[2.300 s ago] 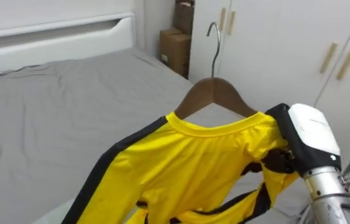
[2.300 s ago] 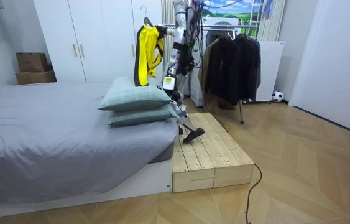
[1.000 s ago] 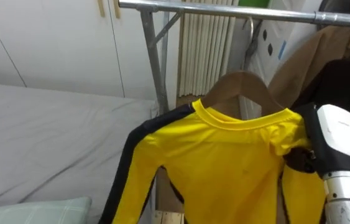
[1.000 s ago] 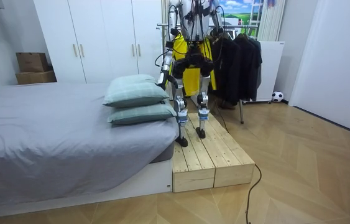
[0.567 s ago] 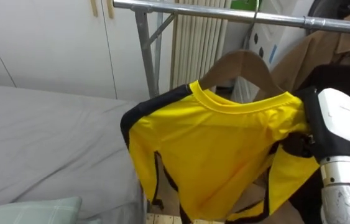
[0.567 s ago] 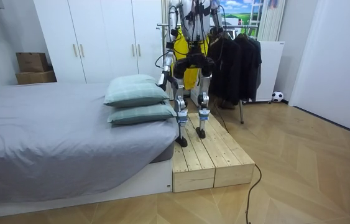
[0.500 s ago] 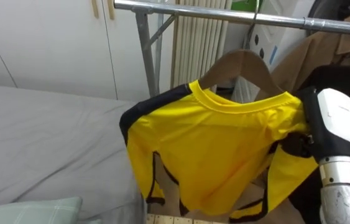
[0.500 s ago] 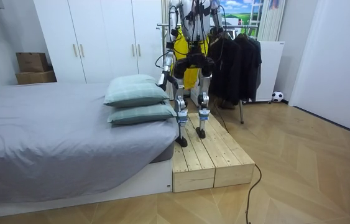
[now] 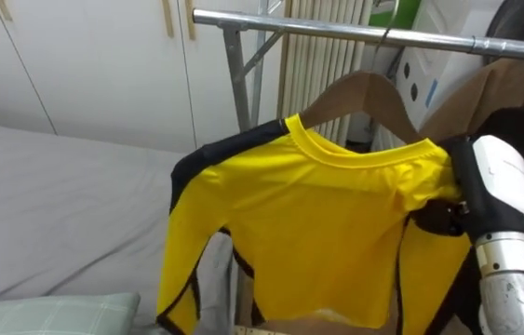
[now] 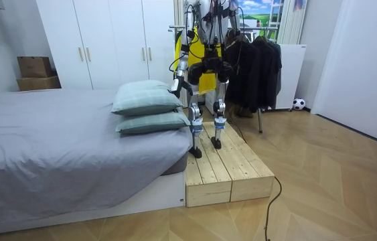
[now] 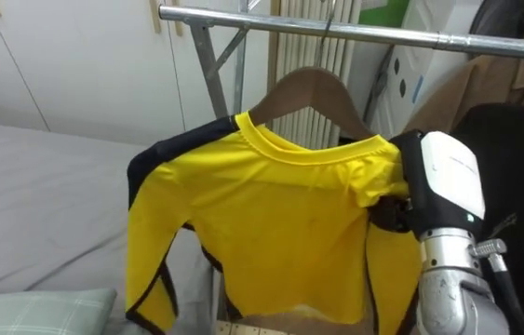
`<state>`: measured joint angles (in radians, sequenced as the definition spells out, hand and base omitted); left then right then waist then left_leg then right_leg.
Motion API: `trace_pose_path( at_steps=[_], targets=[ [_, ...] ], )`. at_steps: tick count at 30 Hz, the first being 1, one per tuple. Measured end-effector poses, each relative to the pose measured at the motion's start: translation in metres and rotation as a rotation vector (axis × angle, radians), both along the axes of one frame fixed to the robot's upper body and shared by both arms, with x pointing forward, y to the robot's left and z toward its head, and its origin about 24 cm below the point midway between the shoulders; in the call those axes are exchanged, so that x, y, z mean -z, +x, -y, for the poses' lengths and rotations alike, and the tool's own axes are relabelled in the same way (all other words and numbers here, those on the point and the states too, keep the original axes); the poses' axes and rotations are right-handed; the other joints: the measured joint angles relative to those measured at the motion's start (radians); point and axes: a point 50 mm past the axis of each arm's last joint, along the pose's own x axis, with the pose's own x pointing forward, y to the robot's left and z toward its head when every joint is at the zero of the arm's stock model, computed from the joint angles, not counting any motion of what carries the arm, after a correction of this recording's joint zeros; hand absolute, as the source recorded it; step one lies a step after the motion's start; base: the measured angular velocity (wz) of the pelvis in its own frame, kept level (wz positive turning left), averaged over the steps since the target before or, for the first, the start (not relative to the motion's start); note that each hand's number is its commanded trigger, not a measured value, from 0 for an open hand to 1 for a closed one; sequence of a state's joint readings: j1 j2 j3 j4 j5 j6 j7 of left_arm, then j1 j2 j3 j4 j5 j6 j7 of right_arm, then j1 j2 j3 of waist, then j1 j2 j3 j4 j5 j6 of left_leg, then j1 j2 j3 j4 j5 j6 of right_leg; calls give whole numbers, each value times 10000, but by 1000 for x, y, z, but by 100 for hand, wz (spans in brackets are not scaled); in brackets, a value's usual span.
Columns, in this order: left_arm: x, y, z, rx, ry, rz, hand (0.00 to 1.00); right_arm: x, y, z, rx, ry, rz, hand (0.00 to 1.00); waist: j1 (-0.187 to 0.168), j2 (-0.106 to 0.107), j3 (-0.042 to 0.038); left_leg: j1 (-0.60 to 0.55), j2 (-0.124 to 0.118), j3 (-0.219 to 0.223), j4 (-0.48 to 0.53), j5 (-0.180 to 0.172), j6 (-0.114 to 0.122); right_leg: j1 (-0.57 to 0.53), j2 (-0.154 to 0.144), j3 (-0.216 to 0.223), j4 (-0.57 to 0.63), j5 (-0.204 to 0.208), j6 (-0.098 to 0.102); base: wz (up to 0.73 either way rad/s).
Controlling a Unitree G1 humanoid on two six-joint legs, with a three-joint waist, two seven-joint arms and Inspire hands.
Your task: Hang clothes
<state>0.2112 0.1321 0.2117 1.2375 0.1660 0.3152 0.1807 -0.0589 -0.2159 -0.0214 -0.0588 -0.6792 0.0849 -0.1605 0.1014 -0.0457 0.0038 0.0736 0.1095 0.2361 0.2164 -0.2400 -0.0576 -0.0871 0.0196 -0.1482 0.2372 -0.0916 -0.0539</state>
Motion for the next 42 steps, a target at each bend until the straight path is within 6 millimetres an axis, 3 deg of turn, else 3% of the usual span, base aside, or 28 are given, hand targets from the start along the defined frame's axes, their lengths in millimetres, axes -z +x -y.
trace_pose_path(
  at_steps=[11,17,22,31,42],
  targets=[
    [-1,4,-6,176,211,566,0,5,1,0,-442,1644,-371,100,163,-65,117,108,-3,-592,-142,102,-106,368,-38,-445,-155,-197,-15,16],
    [-2,5,-9,206,296,748,0,4,6,-1,-514,1738,-387,100,301,-230,200,140,-20,-594,-152,119,-129,383,-36,-443,-190,-204,-3,-1],
    [-3,8,-10,250,272,924,0,9,18,2,-378,1584,-713,100,446,-259,180,124,-28,-620,-147,119,-128,381,-42,-470,-181,-205,-1,1],
    [-4,7,-11,271,252,1003,0,23,21,10,95,1527,-1468,100,465,-285,147,70,-51,-727,-120,120,-127,372,-69,-519,-161,-215,10,1],
    [-4,6,-12,226,94,1006,0,9,41,13,147,1481,-1194,100,472,-307,103,104,-161,-821,-116,177,-74,445,-184,-571,-158,-195,54,2]
  ],
)
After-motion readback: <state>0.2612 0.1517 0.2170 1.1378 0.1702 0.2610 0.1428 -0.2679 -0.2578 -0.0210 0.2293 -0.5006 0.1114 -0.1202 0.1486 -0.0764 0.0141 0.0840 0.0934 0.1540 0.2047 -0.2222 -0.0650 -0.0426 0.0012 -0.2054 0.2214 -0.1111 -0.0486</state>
